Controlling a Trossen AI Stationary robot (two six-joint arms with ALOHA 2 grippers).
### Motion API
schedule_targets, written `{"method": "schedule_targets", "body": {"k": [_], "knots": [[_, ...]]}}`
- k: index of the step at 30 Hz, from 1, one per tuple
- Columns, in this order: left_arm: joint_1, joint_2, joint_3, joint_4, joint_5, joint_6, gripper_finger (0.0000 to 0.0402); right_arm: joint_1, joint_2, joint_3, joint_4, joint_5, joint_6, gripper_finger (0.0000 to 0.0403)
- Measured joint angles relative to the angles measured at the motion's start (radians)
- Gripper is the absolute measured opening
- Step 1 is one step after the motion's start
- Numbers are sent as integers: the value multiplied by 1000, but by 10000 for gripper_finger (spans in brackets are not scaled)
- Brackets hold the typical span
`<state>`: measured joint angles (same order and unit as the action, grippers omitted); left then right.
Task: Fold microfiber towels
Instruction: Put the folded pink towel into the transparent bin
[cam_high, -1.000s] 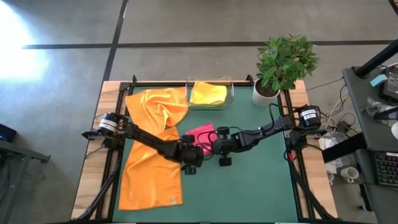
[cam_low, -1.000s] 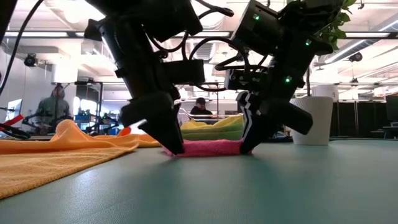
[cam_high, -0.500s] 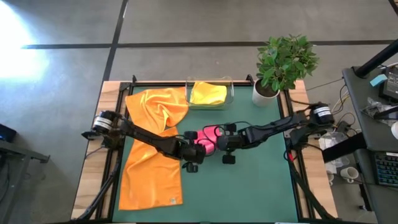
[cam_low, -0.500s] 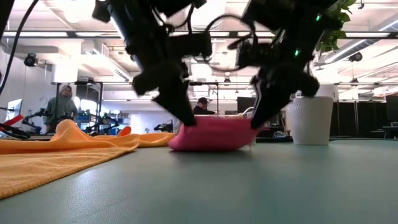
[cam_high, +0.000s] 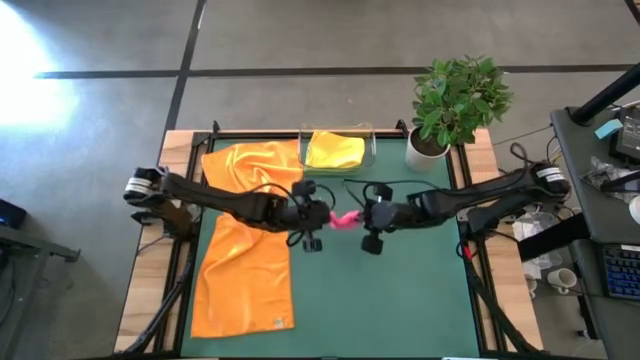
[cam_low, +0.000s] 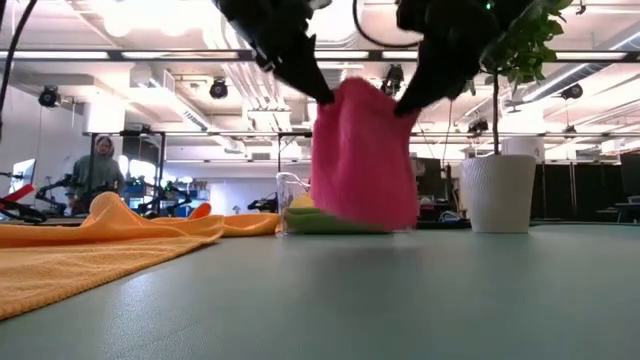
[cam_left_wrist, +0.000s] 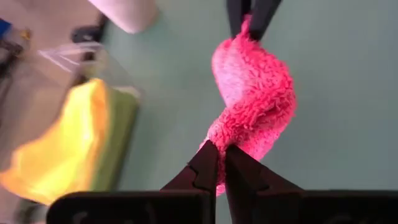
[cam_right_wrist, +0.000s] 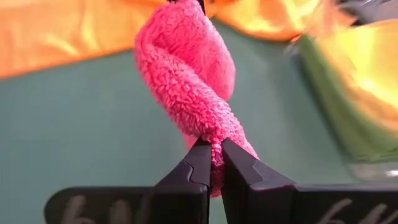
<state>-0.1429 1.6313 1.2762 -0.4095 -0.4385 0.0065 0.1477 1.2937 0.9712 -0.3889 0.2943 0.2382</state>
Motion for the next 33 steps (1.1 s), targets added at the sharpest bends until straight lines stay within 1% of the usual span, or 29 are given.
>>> {"method": "schedule_targets", "body": {"k": [4, 9, 15, 18, 20, 23, 25, 30, 33], "knots": [[36, -50, 7, 14, -13, 62, 1, -19, -24, 45, -5, 33, -6, 9], [91, -77, 26, 22, -15, 222, 1, -53, 7, 160, -11, 78, -68, 9], [191, -75, 65, 85, -15, 454, 1, -122, 86, 343, -166, 178, -81, 9], [255, -72, 70, 122, -12, 542, 1, -164, 132, 420, -219, 181, -64, 9], [299, -69, 69, 167, 9, 596, 1, -186, 163, 454, -246, 181, -51, 9], [367, -68, 68, 177, 78, 644, 1, -220, 207, 500, -252, 180, -28, 9], [408, -65, 62, 199, 132, 659, 1, -243, 236, 526, -258, 180, -13, 9], [496, -38, 59, 273, 186, 689, 1, -293, 301, 575, -262, 180, 26, 9], [540, -13, 58, 300, 236, 692, 1, -320, 330, 600, -265, 180, 49, 9]]}}
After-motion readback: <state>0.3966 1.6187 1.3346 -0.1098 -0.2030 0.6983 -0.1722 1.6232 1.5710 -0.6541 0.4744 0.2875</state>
